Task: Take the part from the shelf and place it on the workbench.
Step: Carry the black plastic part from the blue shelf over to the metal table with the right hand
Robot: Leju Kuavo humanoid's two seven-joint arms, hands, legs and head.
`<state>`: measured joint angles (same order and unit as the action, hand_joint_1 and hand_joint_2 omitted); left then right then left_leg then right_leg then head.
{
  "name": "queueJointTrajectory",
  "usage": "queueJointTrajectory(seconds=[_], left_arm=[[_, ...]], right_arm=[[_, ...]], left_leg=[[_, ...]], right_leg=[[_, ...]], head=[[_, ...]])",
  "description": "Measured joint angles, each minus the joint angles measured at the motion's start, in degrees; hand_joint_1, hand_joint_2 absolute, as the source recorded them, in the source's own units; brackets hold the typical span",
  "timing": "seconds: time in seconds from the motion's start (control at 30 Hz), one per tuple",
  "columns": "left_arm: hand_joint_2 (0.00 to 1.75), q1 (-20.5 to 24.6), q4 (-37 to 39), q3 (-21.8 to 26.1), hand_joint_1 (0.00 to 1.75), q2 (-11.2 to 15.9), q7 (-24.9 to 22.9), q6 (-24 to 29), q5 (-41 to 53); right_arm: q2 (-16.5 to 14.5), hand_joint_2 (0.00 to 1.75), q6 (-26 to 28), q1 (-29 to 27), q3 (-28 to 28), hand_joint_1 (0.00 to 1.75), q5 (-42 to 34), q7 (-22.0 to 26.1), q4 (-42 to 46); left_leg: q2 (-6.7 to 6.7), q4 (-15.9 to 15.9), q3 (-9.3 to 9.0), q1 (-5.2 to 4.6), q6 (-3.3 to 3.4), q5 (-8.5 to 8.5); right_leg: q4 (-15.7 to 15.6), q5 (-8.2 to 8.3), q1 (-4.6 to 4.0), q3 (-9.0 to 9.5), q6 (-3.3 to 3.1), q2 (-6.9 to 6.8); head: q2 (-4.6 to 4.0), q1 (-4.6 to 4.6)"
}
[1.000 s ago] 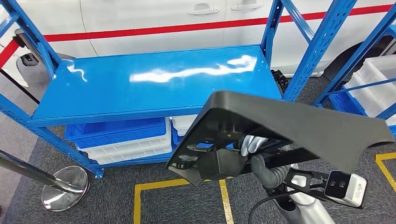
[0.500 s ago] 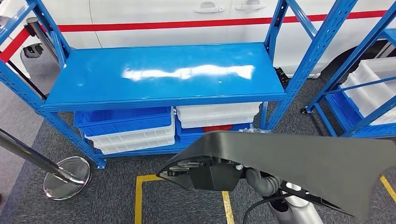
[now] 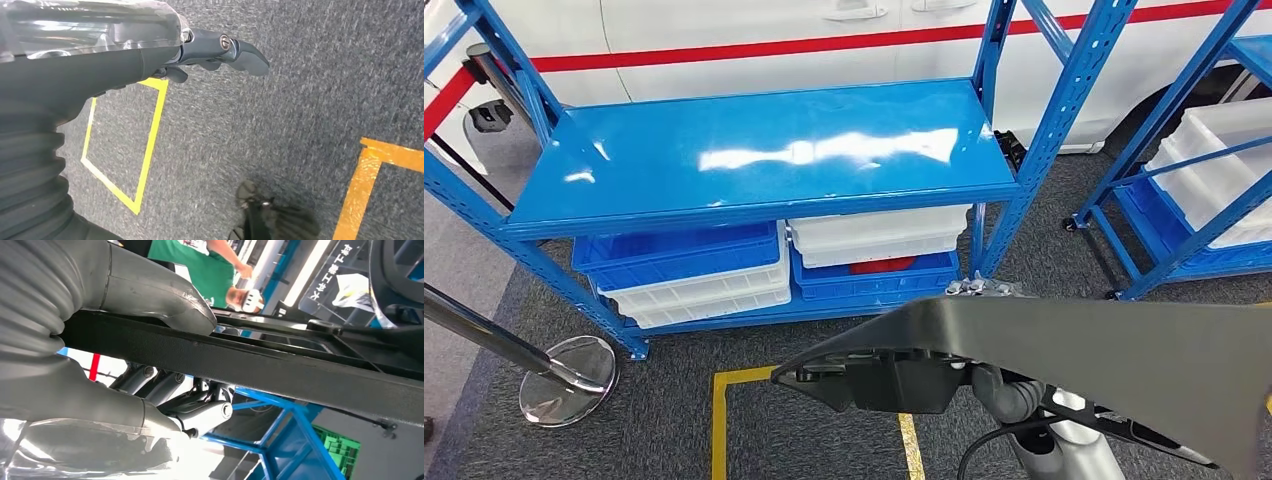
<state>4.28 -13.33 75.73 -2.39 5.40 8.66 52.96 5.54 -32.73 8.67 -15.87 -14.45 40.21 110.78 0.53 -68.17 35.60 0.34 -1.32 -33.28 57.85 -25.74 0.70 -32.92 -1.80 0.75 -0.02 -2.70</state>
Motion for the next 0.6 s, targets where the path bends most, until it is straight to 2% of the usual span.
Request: queueJointTrajectory(seconds=[0.03,0.07,0.1,0.13,0.17,0.2,0.23,0.27,0.3,0.33,0.37,0.4,0.43,0.5,0.53,0.57,0.6], left_arm=[[1.75,-0.03,0.0,0.0,0.0,0.02,-0.09,0.12,0.03],[1.75,-0.05,0.0,0.0,0.0,0.02,-0.18,0.21,0.08],[1.75,-0.06,0.0,0.0,0.0,0.02,-0.24,0.26,0.12],[1.75,-0.05,0.0,0.0,0.0,0.02,-0.21,0.28,0.17],[1.75,-0.04,0.0,0.0,0.0,0.02,-0.1,0.3,0.26],[1.75,-0.01,0.0,-0.01,0.0,0.04,0.1,0.42,0.38],[1.75,0.0,0.0,-0.02,0.0,0.06,0.38,0.65,0.58],[1.75,-0.02,0.0,-0.03,0.0,0.08,0.67,0.98,0.82],[1.75,-0.05,0.0,-0.05,0.0,0.12,0.98,1.32,1.08],[1.75,-0.08,0.0,-0.09,0.0,0.14,1.25,1.58,1.34],[1.75,-0.07,0.0,-0.13,0.0,0.17,1.48,1.73,1.53],[1.75,-0.06,0.0,-0.16,0.0,0.19,1.69,1.77,1.74],[1.75,-0.07,0.0,-0.2,0.0,0.19,1.85,1.78,1.93],[1.75,-0.3,0.0,-0.24,0.0,0.19,2.18,1.8,2.39],[1.75,-0.46,0.0,-0.26,0.0,0.19,2.32,1.82,2.6],[1.75,-0.59,0.0,-0.31,0.0,0.19,2.45,1.79,2.87],[1.75,-0.64,0.0,-0.41,0.0,0.19,2.55,1.67,3.15]], right_arm=[[-0.11,1.75,-0.46,-0.35,0.26,1.73,0.26,0.0,0.05],[-0.23,1.75,-0.86,-0.64,0.53,1.73,0.58,-0.01,0.09],[-0.41,1.75,-1.19,-0.88,0.82,1.73,0.94,-0.01,0.19],[-0.63,1.75,-1.43,-1.08,1.15,1.73,1.39,-0.01,0.37],[-0.88,1.75,-1.57,-1.26,1.49,1.73,1.97,0.0,0.68],[-1.15,1.75,-1.51,-1.47,1.81,1.73,2.78,0.01,1.15],[-1.36,1.75,-1.22,-1.7,2.04,1.73,3.78,0.01,1.73],[-1.53,1.75,-0.79,-2.05,2.17,1.73,4.9,0.0,2.43],[-1.64,1.75,-0.23,-2.56,2.26,1.73,6.03,0.0,3.22],[-1.69,1.75,0.3,-3.18,2.28,1.73,7.05,0.0,4.07],[-1.74,1.75,0.78,-3.91,2.29,1.73,8.01,0.01,4.93],[-1.81,1.75,1.31,-4.61,2.27,1.73,9.04,0.02,5.83],[-1.96,1.75,1.95,-5.21,2.16,1.73,10.2,0.02,6.66],[-2.42,1.75,3.61,-6.25,1.55,1.73,12.58,0.02,7.88],[-2.62,1.75,4.59,-6.71,1.06,1.73,13.63,0.01,8.19],[-2.74,1.75,5.77,-7.11,0.44,1.73,14.52,0.0,8.34],[-2.79,1.75,7.15,-7.4,-0.25,1.73,15.3,-0.01,8.42]], left_leg=[[0.0,-3.79,1.57,0.11,-0.17,-1.57],[-0.01,-6.05,2.47,0.21,-0.29,-2.08],[-0.02,-6.02,2.26,0.3,-0.35,-1.37],[-0.19,-3.59,0.9,0.4,-0.32,0.36],[-0.89,0.63,-1.28,0.49,-0.19,2.57],[-2.24,4.92,-3.46,0.57,0.01,4.11],[-3.43,8.2,-5.01,0.62,0.18,5.03],[-4.39,10.08,-5.8,0.6,0.35,5.3],[-4.69,10.55,-5.92,0.51,0.52,5.12],[-4.19,10.69,-5.87,0.43,0.76,5.34],[-3.58,10.98,-5.91,0.49,1.11,5.66],[-2.94,11.34,-5.97,0.58,1.54,6.01],[-2.24,11.72,-5.97,0.68,1.93,6.35],[-0.77,11.98,-5.72,0.65,2.38,6.67],[-0.01,11.91,-5.52,0.6,2.41,6.72],[0.75,11.8,-5.33,0.57,2.41,6.75],[1.47,11.67,-5.17,0.56,2.38,6.75]], right_leg=[[0.05,0.13,-0.02,-0.22,-0.04,0.24],[0.13,0.25,-0.02,-0.42,0.0,0.57],[0.25,0.36,-0.01,-0.58,0.07,0.98],[0.39,0.43,0.0,-0.68,0.16,1.44],[0.54,0.49,0.03,-0.77,0.28,1.91],[0.69,0.58,-0.02,-0.91,0.48,2.36],[0.8,0.73,0.0,-1.15,0.77,2.83],[0.85,0.93,0.05,-1.43,1.13,3.28],[0.81,1.2,0.14,-1.7,1.58,3.8],[0.67,1.51,0.23,-1.89,2.04,4.37],[0.75,1.54,0.28,-2.04,2.37,4.32],[1.36,1.02,0.22,-2.4,2.63,3.6],[3.09,-0.26,0.12,-3.22,2.81,2.5],[9.88,-4.39,0.09,-6.28,3.07,0.28],[13.74,-6.15,0.14,-7.96,3.25,-0.05],[16.35,-7.0,0.2,-8.98,3.41,-0.2],[16.89,-6.76,0.26,-8.92,3.53,-0.37]], head=[[0.0,0.01],[0.0,0.0],[0.0,0.0],[0.0,0.0],[0.0,-0.01],[0.0,0.0],[0.0,0.0],[0.0,0.01],[0.0,0.01],[0.0,0.0],[0.0,0.0],[0.0,0.01],[0.0,0.01],[0.0,0.02],[0.0,0.02],[0.0,0.02],[0.0,0.02]])
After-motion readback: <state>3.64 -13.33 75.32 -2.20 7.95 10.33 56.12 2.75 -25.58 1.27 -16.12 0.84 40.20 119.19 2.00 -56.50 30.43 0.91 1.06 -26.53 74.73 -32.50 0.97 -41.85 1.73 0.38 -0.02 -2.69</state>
